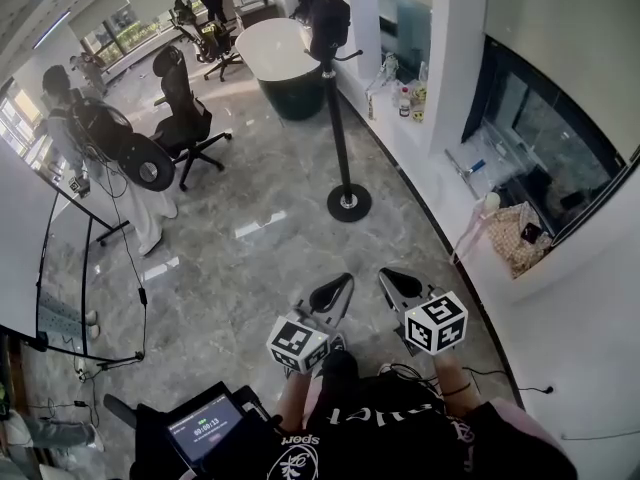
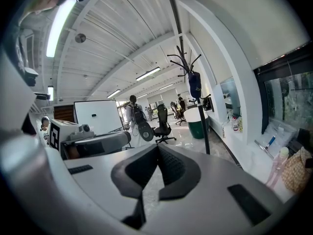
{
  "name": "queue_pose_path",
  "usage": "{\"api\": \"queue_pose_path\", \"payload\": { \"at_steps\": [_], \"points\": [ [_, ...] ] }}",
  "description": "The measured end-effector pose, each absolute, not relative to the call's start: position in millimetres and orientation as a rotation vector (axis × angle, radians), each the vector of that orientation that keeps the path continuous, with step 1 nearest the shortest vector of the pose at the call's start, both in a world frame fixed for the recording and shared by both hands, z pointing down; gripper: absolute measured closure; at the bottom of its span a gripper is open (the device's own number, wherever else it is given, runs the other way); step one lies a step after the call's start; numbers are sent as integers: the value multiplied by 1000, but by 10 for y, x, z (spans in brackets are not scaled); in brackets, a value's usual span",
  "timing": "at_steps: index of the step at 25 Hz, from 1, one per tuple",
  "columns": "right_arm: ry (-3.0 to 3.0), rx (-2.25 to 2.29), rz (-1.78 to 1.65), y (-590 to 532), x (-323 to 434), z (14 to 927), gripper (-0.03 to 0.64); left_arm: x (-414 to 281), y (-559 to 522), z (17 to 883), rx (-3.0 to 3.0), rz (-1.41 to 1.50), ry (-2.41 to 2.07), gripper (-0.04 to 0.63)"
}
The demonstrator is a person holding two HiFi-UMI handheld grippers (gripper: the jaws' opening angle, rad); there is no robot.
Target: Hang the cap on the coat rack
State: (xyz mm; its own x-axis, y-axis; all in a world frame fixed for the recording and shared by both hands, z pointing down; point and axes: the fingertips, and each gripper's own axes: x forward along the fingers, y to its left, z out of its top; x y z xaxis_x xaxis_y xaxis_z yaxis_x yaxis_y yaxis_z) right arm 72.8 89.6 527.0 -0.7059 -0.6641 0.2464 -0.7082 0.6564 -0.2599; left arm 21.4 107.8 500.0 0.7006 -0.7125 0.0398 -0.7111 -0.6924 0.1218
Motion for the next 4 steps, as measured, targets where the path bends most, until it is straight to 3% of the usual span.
{"api": "queue_pose_path", "payload": {
  "at_steps": [4],
  "points": [
    [-2737, 1142, 516, 854, 726, 5259, 600, 208, 1037, 4992, 2776, -17, -1164, 589]
  ]
}}
